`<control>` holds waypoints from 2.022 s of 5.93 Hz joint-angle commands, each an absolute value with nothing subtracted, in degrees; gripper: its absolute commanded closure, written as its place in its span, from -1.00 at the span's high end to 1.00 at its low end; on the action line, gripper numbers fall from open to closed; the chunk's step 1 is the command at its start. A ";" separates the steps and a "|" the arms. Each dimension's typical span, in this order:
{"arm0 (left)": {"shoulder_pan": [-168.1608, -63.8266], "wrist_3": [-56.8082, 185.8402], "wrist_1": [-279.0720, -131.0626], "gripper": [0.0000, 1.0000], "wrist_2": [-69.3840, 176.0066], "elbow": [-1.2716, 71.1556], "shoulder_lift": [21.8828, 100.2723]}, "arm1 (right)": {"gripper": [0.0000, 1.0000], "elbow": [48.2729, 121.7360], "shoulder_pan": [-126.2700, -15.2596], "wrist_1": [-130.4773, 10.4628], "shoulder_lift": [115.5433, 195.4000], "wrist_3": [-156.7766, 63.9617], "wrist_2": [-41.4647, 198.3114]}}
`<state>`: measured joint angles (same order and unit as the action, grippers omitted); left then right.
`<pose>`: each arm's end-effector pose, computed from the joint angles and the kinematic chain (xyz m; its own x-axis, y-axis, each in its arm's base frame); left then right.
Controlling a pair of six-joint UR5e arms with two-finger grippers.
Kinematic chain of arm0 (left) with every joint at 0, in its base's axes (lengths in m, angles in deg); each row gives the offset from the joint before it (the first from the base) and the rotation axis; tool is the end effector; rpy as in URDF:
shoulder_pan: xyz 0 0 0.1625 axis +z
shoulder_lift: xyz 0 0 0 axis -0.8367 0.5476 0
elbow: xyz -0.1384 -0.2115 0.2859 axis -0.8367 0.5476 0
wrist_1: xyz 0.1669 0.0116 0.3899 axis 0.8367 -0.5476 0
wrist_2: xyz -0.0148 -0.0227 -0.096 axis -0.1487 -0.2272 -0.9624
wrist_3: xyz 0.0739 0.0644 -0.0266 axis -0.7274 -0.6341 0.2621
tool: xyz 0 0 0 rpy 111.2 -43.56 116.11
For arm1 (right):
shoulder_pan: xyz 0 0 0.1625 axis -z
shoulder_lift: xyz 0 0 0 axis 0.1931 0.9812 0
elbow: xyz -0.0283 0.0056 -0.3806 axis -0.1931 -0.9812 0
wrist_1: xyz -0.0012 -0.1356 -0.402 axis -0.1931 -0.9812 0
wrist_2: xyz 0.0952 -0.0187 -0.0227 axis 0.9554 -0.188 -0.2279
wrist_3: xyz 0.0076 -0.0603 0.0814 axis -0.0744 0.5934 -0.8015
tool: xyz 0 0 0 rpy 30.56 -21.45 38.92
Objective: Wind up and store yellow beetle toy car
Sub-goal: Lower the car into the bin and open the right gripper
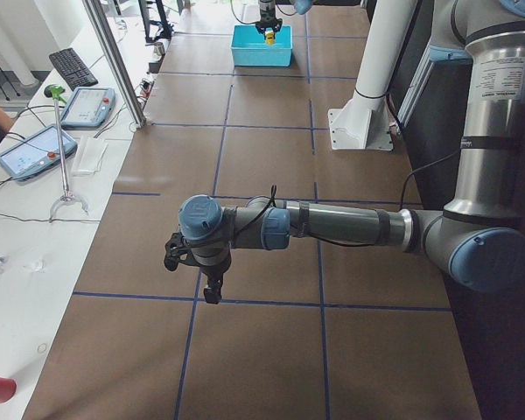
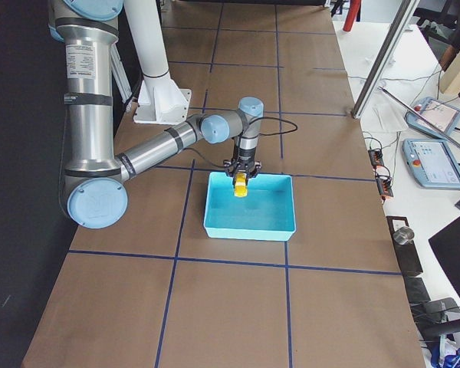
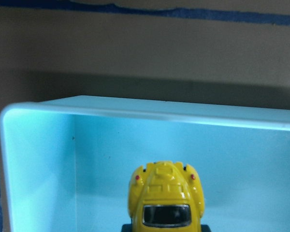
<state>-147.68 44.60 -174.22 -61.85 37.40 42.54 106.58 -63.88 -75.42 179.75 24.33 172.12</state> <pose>-0.0673 -0.5073 0.5824 0.6844 0.0788 -0.7249 -0.0467 0.9968 0.0643 -0.2169 -0.4298 0.4579 -0.1008 -0.9949 -0.0043 0.8438 -0.0878 0.5294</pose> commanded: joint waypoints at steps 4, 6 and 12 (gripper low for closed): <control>-147.68 44.69 -174.22 1.00 -62.09 37.40 42.54 | -0.94 96.01 -63.60 -66.69 177.87 20.98 172.64; -147.68 44.69 -174.22 1.00 -61.83 37.49 42.54 | -0.60 95.02 -63.60 -66.41 176.98 20.81 173.44; -147.68 44.51 -174.22 1.00 -61.39 40.45 42.62 | 1.00 96.50 -65.08 -66.23 176.63 21.07 175.98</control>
<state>-147.68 44.54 -174.26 -61.44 38.76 42.57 95.73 -64.11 -66.30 176.79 20.85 175.79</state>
